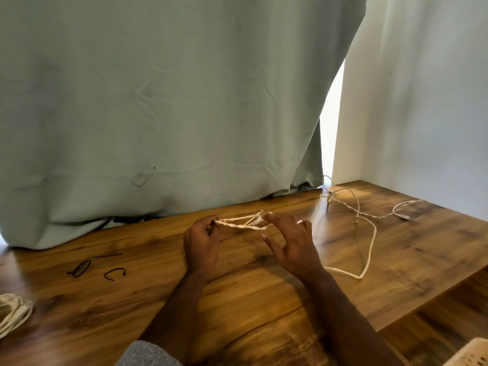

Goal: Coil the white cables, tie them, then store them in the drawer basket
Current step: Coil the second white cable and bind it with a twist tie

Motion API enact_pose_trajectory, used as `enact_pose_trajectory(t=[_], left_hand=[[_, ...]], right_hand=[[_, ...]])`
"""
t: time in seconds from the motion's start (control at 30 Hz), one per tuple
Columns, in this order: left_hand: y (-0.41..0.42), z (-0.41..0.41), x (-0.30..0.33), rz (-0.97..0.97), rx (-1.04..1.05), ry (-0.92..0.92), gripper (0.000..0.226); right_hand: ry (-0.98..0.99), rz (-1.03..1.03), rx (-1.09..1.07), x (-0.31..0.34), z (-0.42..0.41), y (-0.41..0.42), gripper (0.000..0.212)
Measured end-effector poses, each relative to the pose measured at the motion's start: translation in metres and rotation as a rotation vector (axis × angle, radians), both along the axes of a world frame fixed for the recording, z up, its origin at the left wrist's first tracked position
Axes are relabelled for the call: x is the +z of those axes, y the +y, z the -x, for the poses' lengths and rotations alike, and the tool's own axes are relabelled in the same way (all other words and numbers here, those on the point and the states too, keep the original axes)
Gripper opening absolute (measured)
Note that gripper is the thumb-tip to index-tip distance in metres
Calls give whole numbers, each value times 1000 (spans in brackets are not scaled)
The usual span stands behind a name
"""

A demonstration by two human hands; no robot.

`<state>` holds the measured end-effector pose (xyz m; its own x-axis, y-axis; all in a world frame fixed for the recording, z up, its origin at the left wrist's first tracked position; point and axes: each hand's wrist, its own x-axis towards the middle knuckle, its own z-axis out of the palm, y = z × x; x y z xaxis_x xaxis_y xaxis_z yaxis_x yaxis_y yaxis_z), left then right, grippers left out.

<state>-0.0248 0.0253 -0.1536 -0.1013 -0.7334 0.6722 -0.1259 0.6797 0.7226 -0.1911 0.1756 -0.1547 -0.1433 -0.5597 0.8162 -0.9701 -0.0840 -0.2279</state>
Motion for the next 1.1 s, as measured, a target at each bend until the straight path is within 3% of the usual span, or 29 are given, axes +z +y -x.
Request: enact_pose_trajectory(t=[0.1,0.23,0.37,0.43,0.53,0.67,0.77,0.9,1.0,1.1], left_hand=[[-2,-16,3,58,22,-26,19],[-11,-37,6,145,20,-132,10],[-3,-47,11,-53,-299,-53,11],[-1,-48,9,-130,-402,-12,11],[-3,-46,11,-23,-348,-66,8],[-8,-42,11,6,-285,-93,6],[-18,-43,2,-2,-251,-94,15],[-19,-36,0,116,-221,-202,20],[-18,-31,2,179,-257,-284,26],[-30,-39,2,63,-202,-144,19]], right_hand=[[112,-57,-61,-2,0,-6,24],[-58,21,-159,-3,11,-6,23],[-43,-60,-315,2,11,-13,25],[-23,-150,-289,5,3,-20,31],[-47,-250,-215,14,-19,-29,57],[47,-342,-266,13,-24,-35,39],[9,-380,-312,9,-12,-32,36],[101,-442,-128,20,-34,-30,74],[64,-416,60,28,-69,-47,58],[144,-299,127,33,-81,-70,35]])
